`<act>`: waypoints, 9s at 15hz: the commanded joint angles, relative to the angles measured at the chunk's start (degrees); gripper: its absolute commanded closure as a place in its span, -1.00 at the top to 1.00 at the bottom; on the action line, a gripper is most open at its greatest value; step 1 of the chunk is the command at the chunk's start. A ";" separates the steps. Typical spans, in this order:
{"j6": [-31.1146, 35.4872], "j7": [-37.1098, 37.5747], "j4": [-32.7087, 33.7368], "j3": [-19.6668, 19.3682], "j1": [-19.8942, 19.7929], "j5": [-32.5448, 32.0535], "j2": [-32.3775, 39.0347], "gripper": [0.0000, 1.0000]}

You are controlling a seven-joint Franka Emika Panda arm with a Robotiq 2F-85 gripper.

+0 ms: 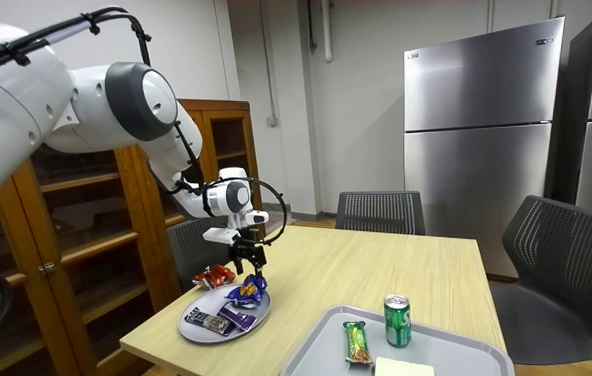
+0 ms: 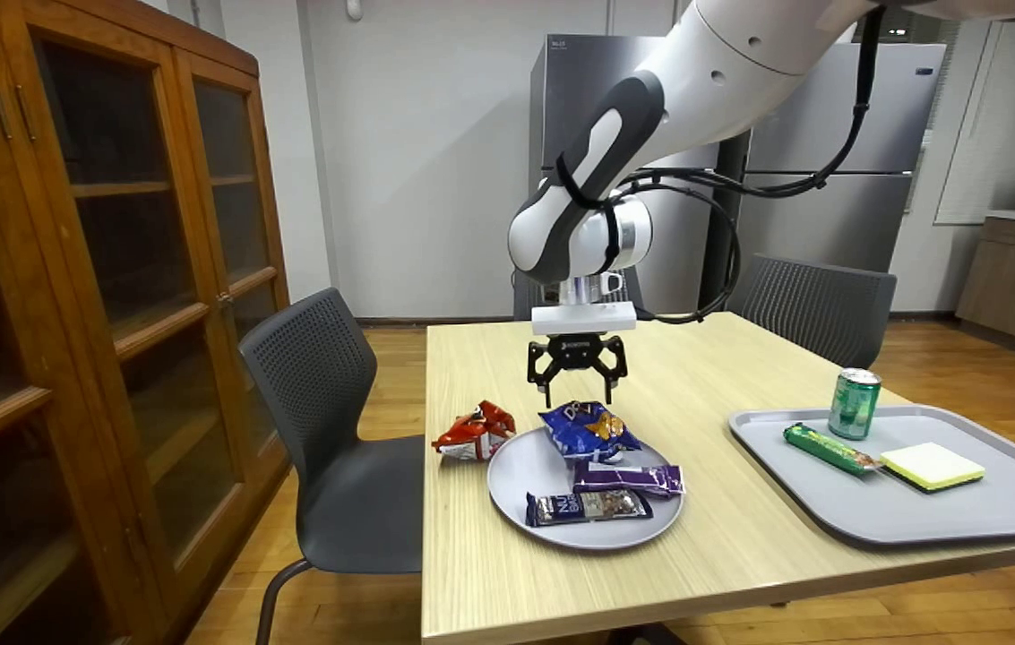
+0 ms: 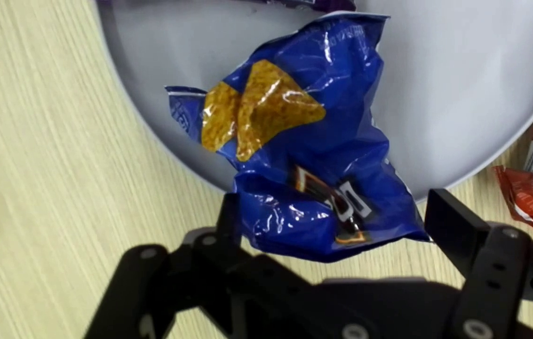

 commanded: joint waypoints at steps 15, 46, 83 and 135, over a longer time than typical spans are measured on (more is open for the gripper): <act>2.10 -22.09 -3.35 3.84 -5.42 -2.06 -2.36 1.00; 5.79 -28.86 -7.29 5.62 -5.67 -4.22 -4.17 1.00; 6.22 -30.31 -3.59 5.61 -10.02 -2.87 -5.58 -1.00; 6.93 -24.11 -13.42 3.06 -8.02 -4.33 -12.95 1.00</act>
